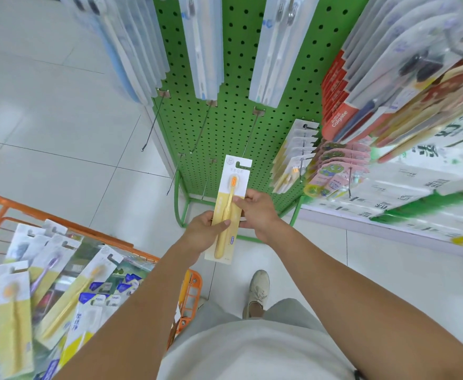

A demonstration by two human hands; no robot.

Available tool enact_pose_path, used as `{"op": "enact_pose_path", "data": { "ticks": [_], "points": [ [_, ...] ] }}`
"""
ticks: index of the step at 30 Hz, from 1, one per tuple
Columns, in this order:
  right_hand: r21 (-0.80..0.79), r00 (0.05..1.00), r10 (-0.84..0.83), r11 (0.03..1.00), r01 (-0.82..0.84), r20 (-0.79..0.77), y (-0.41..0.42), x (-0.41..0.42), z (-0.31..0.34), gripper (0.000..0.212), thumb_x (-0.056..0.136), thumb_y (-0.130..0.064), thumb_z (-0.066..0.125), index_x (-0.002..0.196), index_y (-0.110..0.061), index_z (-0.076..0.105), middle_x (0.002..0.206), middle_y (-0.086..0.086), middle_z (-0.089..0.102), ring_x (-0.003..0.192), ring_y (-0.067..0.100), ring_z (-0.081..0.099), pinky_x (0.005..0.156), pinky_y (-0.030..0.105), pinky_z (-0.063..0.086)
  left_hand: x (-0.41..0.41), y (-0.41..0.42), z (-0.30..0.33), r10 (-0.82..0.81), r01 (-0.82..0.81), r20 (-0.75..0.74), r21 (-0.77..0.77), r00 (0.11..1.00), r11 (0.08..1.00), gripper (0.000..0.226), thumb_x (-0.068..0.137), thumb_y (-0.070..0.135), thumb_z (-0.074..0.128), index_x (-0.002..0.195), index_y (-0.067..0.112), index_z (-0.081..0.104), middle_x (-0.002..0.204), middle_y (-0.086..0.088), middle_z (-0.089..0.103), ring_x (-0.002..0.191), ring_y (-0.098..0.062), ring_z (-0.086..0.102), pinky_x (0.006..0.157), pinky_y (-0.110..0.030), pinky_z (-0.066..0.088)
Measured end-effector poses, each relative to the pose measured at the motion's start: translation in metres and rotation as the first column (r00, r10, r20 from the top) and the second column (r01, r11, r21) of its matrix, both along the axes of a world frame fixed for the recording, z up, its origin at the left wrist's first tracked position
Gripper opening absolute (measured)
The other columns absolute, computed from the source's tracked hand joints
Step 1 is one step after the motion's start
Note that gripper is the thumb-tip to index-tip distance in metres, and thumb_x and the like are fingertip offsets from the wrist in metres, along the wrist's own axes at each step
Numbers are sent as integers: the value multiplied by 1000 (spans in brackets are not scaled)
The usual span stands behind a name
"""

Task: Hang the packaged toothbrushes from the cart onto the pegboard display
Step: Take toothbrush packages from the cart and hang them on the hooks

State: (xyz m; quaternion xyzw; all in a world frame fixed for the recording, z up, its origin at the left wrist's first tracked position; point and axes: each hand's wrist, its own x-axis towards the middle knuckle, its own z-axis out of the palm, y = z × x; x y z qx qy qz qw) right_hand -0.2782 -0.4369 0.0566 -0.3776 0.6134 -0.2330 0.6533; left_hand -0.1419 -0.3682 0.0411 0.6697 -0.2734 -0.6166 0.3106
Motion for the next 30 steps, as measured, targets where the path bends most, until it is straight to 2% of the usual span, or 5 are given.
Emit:
{"op": "enact_pose_path", "data": {
  "ticks": [12,16,21,24,30],
  "points": [
    [16,999,5,1000,-6,45,1,-5,-14,16,102,-8,57,114,-2,66,91,7,74,77,23,72,66,39,63,3,-6,-7,-91,85,66,92,994,992,30,99,13,60,128,5,59,119,-10,69,100,-19,65,87,-27,52],
    [41,999,-21,999,19,34,-1,-4,-18,16,102,-8,56,112,-7,68,94,9,73,80,25,71,66,37,63,1,-4,-5,-84,75,78,112,993,991,33,100,15,59,132,6,56,117,-7,67,95,-15,61,72,-18,47],
    [1,977,-151,988,153,-147,-39,1,-28,10,99,-17,63,94,-12,69,86,2,67,86,20,59,91,46,58,7,-9,-3,-4,-10,153,93,988,996,34,101,22,56,135,15,54,120,-1,59,100,-15,54,69,-14,42],
    [8,951,-229,972,235,-207,-68,6,-20,26,101,-33,59,99,-8,63,95,3,62,95,22,55,81,29,47,15,-15,-1,50,-62,138,81,989,995,29,101,20,57,130,15,58,116,-1,61,103,-15,54,89,-25,46],
    [188,933,-271,929,318,-237,-124,24,-4,67,98,-64,45,130,-6,54,126,6,58,120,31,54,106,44,44,21,-15,-4,92,-97,137,30,986,995,17,97,25,64,114,26,67,117,3,65,104,-13,61,99,-37,48]
  ]
}}
